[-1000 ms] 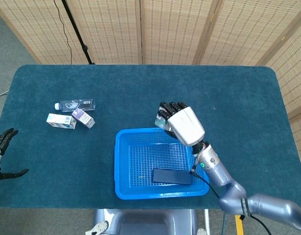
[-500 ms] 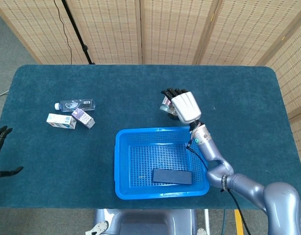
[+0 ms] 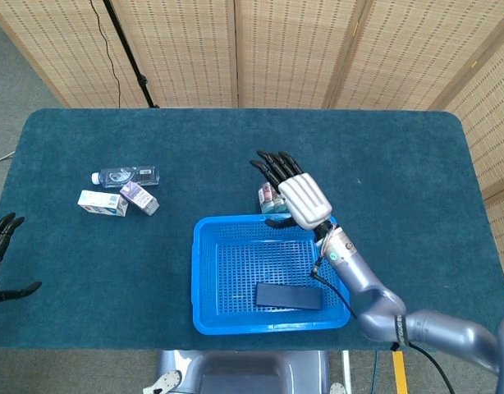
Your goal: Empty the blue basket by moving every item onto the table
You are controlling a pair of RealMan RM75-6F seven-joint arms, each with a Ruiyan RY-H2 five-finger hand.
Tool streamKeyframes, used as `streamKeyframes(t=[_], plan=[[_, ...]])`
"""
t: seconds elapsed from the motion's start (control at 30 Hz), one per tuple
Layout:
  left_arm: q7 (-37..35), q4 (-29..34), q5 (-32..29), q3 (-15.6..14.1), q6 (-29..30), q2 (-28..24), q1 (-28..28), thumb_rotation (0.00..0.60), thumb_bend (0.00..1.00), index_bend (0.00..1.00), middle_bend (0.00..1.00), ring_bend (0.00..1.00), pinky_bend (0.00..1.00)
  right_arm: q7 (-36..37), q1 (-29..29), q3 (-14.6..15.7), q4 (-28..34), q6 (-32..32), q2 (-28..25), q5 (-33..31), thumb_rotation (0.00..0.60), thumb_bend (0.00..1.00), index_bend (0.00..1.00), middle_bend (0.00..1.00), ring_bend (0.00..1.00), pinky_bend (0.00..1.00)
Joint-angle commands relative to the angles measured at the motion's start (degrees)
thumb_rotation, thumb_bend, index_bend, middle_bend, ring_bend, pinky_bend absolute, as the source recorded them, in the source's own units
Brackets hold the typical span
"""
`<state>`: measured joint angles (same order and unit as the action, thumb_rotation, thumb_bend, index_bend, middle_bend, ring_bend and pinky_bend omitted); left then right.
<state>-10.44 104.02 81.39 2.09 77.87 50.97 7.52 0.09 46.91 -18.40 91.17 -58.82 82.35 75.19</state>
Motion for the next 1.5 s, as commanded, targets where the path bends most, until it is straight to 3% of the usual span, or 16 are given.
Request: streamKeyframes(t=[0.03, 0.17, 0.4, 0.67, 1.23, 1.5], plan=[[0.00, 0.00, 0.17, -0.04, 0.09, 0.01, -0.06, 0.600, 0.03, 0.00, 0.00, 0.00, 0.00, 0.51, -3.11, 3.04, 14.99, 6.71, -11.01, -3.94, 0.600, 0.00, 0.00, 0.00, 0.00, 0.00], [0.28, 0.01, 0.03, 0.04, 0.07, 0.17, -0.04, 0.600, 0.03, 0.00, 0.00, 0.00, 0.00, -1.44, -3.37, 5.31, 19.50, 8.16, -13.02, -3.05, 0.600, 0.00, 0.00, 0.01, 0.00, 0.04], [-0.03, -0.22, 1.27, 0.01, 0.20, 0.47, 0.17, 0.600, 0.03, 0.00, 0.00, 0.00, 0.00, -8.83, -2.08, 9.57, 17.81, 10.28, -8.30, -5.47, 0.600, 0.00, 0.00, 0.02, 0.01, 0.06], [-0.45, -0.63, 1.05, 0.10, -0.57, 0.57, 0.57, 0.600, 0.03, 0.00, 0.00, 0.00, 0.00, -14.87, 1.18, 11.31, 19.04, 14.20, -7.66, -14.19, 0.600, 0.00, 0.00, 0.03, 0.00, 0.04], [0.05, -0.22, 1.20, -0.21, -1.47, 0.62, 0.93, 0.600, 0.03, 0.00, 0.00, 0.00, 0.00, -19.18, 10.44, 13.80, 21.40, 20.07, -8.55, -34.09, 0.600, 0.00, 0.00, 0.00, 0.00, 0.00], [0.51, 0.12, 1.24, -0.24, -1.43, 0.72, 0.96, 0.600, 0.03, 0.00, 0.00, 0.00, 0.00, -18.99, 12.62, 15.29, 21.81, 19.56, -6.95, -37.50, 0.600, 0.00, 0.00, 0.00, 0.00, 0.00]])
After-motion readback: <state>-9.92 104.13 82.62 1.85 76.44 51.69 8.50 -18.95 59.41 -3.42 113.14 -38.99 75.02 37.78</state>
